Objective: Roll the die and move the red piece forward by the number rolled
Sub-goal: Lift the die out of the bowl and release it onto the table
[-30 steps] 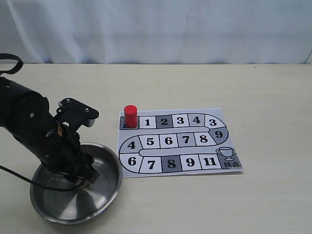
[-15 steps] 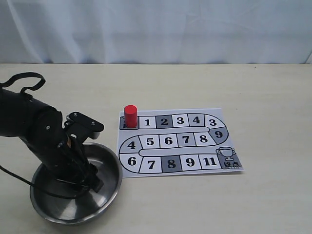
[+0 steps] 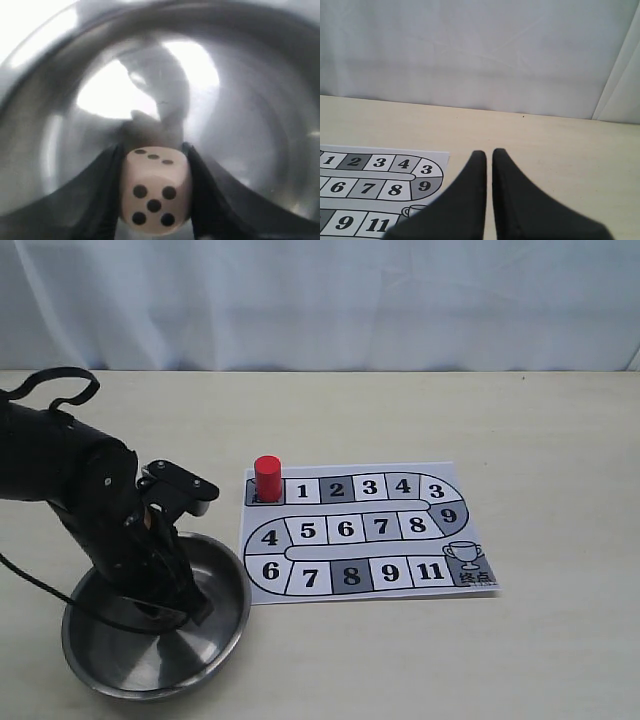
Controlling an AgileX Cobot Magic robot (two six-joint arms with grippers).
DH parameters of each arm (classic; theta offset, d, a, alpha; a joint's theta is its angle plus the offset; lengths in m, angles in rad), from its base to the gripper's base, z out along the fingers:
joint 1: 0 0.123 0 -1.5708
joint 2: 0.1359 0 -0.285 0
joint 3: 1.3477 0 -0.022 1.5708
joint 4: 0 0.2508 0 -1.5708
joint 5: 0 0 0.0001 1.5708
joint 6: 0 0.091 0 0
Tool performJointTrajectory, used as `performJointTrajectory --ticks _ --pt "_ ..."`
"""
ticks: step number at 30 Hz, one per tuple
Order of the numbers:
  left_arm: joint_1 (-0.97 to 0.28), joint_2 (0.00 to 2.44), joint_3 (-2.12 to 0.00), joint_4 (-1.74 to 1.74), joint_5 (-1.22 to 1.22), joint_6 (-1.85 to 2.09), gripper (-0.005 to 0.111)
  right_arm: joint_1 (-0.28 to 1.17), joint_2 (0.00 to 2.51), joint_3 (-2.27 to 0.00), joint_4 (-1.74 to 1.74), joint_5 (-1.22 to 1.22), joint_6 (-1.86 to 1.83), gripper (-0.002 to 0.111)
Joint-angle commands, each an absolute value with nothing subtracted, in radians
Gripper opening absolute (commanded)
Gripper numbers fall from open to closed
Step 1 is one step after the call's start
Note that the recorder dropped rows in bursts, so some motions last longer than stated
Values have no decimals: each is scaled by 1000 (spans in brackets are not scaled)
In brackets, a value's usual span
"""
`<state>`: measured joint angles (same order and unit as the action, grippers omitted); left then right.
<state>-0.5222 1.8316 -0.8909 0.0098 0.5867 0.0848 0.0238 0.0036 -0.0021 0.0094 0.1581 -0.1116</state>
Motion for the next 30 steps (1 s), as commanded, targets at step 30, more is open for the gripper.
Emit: performJointTrajectory --ticks 30 --pt "-371 1591 -1043 95 398 -49 30 27 0 0 11 161 -111 4"
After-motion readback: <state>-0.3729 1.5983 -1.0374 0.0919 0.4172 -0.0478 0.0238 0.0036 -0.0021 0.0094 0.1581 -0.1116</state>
